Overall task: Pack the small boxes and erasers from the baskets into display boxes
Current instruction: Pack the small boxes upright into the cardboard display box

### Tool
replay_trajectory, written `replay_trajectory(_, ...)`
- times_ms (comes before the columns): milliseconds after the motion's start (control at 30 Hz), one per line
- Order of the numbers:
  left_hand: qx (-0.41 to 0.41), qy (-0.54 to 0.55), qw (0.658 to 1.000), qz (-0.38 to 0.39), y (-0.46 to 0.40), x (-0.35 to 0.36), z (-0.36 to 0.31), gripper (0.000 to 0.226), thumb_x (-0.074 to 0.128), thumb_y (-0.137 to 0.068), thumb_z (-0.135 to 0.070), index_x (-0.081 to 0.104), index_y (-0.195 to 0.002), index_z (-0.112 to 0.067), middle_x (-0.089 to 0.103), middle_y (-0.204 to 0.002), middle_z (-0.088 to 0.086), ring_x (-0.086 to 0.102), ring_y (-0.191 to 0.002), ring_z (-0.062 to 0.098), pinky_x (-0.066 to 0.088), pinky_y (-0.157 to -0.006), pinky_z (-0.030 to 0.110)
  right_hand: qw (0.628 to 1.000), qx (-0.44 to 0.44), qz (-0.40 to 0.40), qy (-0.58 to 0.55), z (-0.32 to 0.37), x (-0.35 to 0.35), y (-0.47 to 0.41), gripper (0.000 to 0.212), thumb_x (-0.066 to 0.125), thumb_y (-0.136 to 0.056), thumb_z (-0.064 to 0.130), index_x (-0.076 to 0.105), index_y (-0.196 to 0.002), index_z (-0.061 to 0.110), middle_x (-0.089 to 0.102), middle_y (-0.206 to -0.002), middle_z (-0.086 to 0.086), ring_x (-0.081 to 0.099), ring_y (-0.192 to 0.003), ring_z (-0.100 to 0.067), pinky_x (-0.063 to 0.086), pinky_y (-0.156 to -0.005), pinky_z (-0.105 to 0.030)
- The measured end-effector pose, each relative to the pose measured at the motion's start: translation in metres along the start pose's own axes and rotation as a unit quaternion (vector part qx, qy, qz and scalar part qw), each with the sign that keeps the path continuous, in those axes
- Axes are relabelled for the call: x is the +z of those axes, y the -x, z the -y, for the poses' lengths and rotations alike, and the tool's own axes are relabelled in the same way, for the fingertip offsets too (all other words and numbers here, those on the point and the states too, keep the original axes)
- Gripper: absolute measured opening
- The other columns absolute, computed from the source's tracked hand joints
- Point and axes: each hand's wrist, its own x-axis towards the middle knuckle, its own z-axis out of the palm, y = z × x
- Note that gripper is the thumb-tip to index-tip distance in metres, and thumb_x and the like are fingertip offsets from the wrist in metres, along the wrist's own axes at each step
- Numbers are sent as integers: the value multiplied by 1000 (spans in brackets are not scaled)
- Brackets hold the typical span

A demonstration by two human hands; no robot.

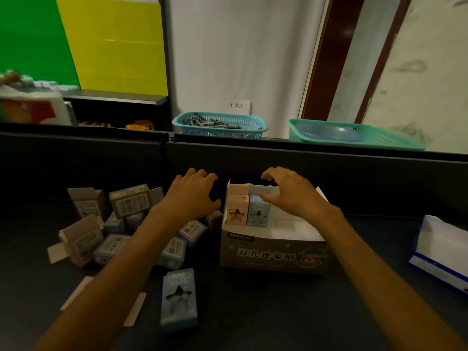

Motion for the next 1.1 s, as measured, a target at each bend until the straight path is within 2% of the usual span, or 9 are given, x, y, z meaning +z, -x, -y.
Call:
replay_trajectory(133,-11,3,1000,0,18,-4,2,68,52,-85,-52,29,-143,-24,40,-141,4,34,-129,25,35,-100,43,999,-31,-5,-11,12,-8,12,50,59,-88,45,46,-133,28,49,-135,3,43,-123,-17,37,-100,-36)
replay_trajectory(300,-44,12,999,-6,53,-9,15,66,51,-87,-54,29,-143,-26,39,-141,2,34,-128,23,37,-98,39,996,-81,20,-42,33,1,22,47,59,-88,42,47,-132,27,50,-133,4,43,-119,-16,32,-100,-33)
replay_trajectory(500,-71,27,997,-8,95,-20,48,66,56,-86,-50,30,-142,-27,37,-145,2,33,-133,23,34,-104,40,992,-117,-3,-55,70,7,30,45,55,-92,39,46,-134,27,48,-137,2,42,-125,-17,30,-104,-33)
replay_trajectory(700,-95,20,995,-19,129,-27,83,64,59,-86,-46,33,-140,-26,40,-143,2,38,-129,22,37,-100,39,988,-139,-19,-60,116,12,32,46,54,-91,41,47,-134,26,50,-135,2,44,-122,-16,33,-102,-34)
replay_trajectory(800,-81,29,995,-41,143,-32,105,61,60,-84,-46,37,-137,-26,48,-133,2,45,-119,20,40,-94,36,988,-136,-24,-69,144,19,36,45,56,-91,39,48,-132,26,52,-132,2,46,-119,-16,36,-99,-33)
replay_trajectory(900,-60,43,997,-37,157,-32,125,61,61,-84,-43,37,-138,-25,47,-133,1,44,-120,19,39,-95,35,989,-121,2,-87,171,33,43,44,59,-89,36,49,-131,26,54,-128,2,48,-115,-17,39,-96,-33)
replay_trajectory(1100,17,82,996,4,169,-20,147,64,64,-82,-43,37,-138,-28,45,-135,-1,43,-122,18,39,-97,36,992,-82,59,-81,207,61,53,47,64,-86,35,49,-130,26,45,-141,2,43,-125,-19,37,-100,-36)
